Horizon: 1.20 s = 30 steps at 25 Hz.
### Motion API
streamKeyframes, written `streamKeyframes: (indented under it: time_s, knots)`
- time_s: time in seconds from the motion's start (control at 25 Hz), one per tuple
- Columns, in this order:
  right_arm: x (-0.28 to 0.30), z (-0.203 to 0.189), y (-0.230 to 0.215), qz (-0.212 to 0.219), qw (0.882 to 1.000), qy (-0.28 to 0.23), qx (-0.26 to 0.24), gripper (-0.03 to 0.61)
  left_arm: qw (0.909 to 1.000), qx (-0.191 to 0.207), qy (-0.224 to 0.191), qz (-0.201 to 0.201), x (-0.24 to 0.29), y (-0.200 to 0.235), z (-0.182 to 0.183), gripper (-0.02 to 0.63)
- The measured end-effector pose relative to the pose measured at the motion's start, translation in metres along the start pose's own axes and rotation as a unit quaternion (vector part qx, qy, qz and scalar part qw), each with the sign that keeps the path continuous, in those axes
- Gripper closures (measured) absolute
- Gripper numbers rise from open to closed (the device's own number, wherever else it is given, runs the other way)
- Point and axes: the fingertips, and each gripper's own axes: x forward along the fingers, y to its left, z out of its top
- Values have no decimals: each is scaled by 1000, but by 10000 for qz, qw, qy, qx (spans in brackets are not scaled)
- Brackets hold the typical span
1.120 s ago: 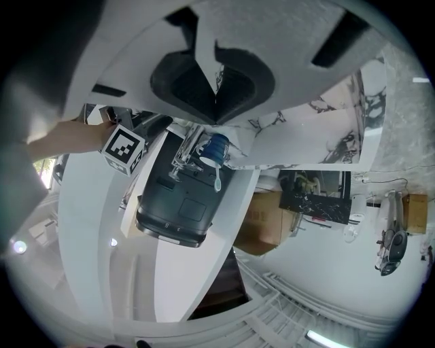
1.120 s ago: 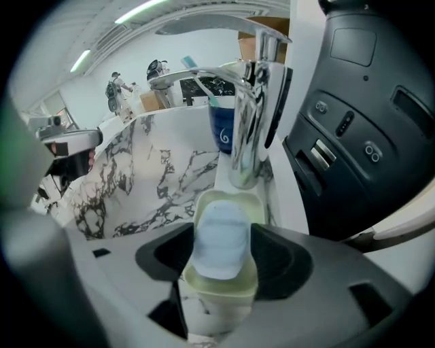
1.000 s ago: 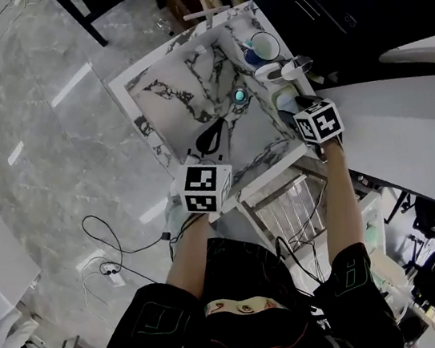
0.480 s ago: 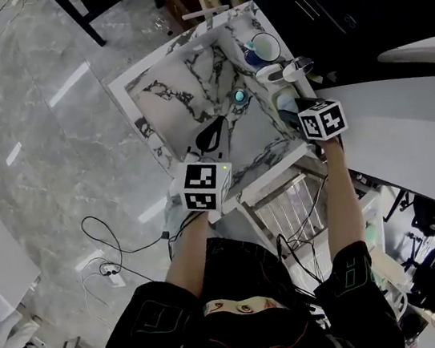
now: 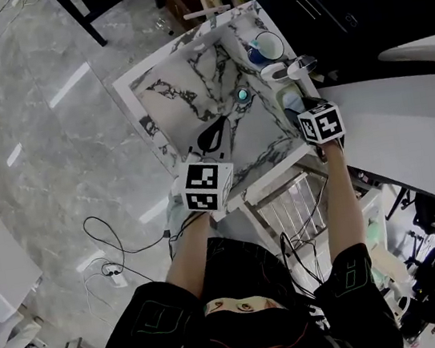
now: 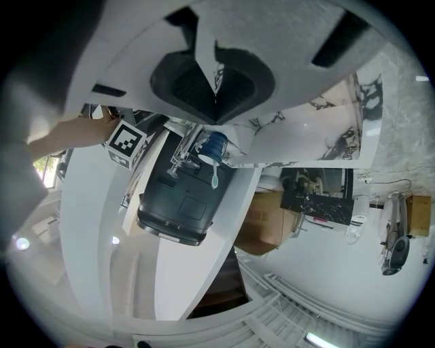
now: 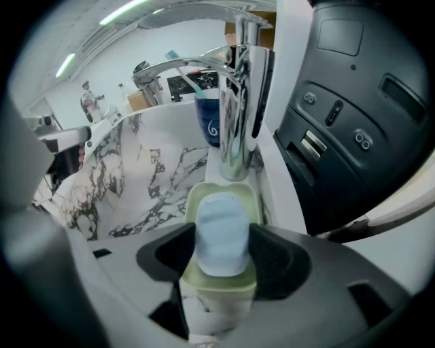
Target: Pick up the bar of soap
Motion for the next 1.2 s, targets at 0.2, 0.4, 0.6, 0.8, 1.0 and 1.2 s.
streamKeyframes:
  time_s: [0.2, 0.4, 0.6, 0.8, 1.0, 1.2]
  knots:
    - [5, -2, -1, -115, 9995, 67, -298, 319, 10000, -16, -3, 2, -3, 3, -1, 606]
    - [10, 7, -3, -50, 9998, -36, -211, 319, 10000, -15, 13, 10, -6, 3, -2, 606]
    - [8, 8, -5, -269, 9995, -141, -75, 322, 10000, 18, -54, -8, -11, 1, 3, 606]
    - [-8, 9, -3, -598, 9956, -685, 212, 322, 9999, 58, -97, -25, -20, 3, 8, 606]
    - [-45, 26, 4, -852, 9788, -1699, 767, 322, 9998, 148, -86, -88, -26, -2, 10, 606]
    - [-90, 32, 19, -1012, 9525, -2533, 1358, 322, 9988, 375, -160, -259, -35, -12, 22, 606]
